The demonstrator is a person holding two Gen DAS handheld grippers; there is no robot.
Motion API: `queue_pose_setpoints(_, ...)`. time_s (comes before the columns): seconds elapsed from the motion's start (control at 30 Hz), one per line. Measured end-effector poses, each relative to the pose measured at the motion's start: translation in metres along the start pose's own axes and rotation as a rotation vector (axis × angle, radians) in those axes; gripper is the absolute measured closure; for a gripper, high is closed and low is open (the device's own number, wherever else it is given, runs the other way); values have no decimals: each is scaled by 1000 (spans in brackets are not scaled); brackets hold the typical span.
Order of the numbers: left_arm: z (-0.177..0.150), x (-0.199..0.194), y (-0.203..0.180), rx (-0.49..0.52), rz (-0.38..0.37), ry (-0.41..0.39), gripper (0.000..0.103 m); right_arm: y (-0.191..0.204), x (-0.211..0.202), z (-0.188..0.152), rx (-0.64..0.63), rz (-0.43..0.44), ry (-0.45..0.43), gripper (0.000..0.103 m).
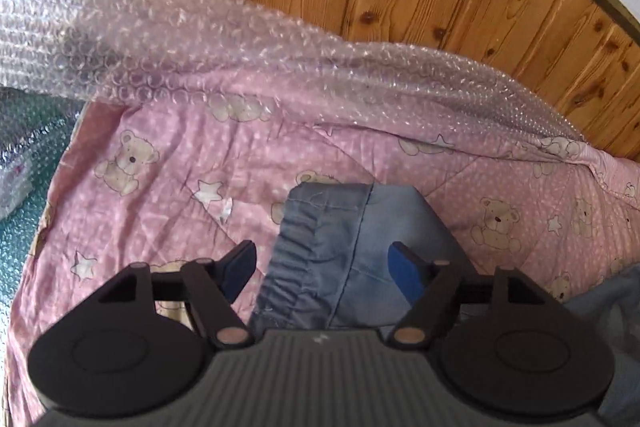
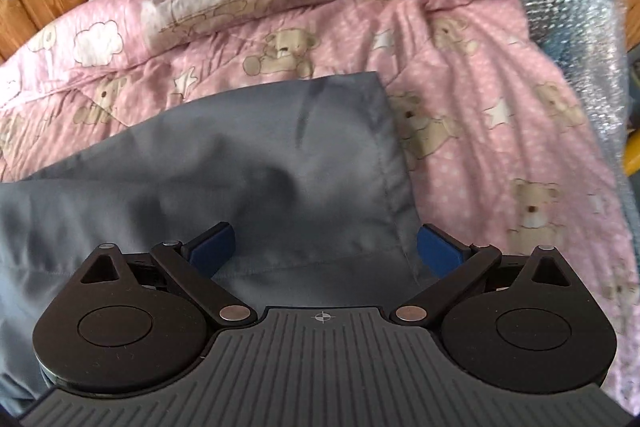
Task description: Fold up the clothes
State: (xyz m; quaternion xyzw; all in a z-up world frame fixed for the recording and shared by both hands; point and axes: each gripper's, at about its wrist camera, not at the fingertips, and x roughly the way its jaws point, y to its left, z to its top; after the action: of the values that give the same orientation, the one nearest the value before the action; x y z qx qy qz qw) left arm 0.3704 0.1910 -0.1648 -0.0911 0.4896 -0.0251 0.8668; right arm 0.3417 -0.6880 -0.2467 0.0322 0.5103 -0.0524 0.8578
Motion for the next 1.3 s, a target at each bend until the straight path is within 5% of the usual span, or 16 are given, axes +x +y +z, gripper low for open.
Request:
queue_pose_setpoints(0.1,2,13,-9,-16,-53,27,29,1,0,-1,-1,29,-12,22)
queue_pose_setpoints(0.17,3,22,-14,-26,-88,45,29,0,-2,-2,0,52,-9,71)
queue_pose_setpoints(0.23,4,32,-23,-22,-101,73,30,0,-5,-1,-8,59,-1,96)
queue_pose_setpoints(0.33,5,46,-42,29,-37,132,60,-1,-10,0,-18,64,-7,97)
queue_pose_setpoints(0.4,5,52,-46,44,-8,154,69,-5,-14,2,0,48,-28,68)
queue_pose_setpoints(0.47,4,50,-43,25,-11,157,67,-12,-15,4,14,-6,-70,7)
queue_pose_setpoints(0.5,4,47,-41,17,-12,155,65,-15,-14,5,11,-24,-94,4)
queue_pose_setpoints(0.63,8,40,-44,21,-3,159,32,-21,10,14,13,-3,-48,8)
queue_pose_setpoints(0.7,9,43,-56,57,14,181,32,-16,15,16,-11,12,-47,28)
queue_pose_setpoints(0.73,9,45,-62,78,23,194,31,-14,14,18,-13,19,-53,53)
queue_pose_setpoints(0.8,6,50,-77,137,56,215,37,-8,5,21,-10,34,-76,87)
queue_pose_setpoints(0.83,2,53,-85,188,107,220,71,-5,-3,22,-19,42,-93,100)
queue_pose_setpoints(0.87,-1,55,-87,210,143,215,100,-3,-13,23,-25,47,-114,102)
queue_pose_setpoints(1.07,12,10,-50,6,134,-20,100,-40,-95,75,191,92,-400,103)
queue_pose_setpoints(1.2,37,15,-40,-239,91,-141,100,-48,-52,115,380,29,-298,102)
queue_pose_setpoints(1.3,41,45,-53,-180,138,-81,98,-38,2,115,465,-75,-112,88)
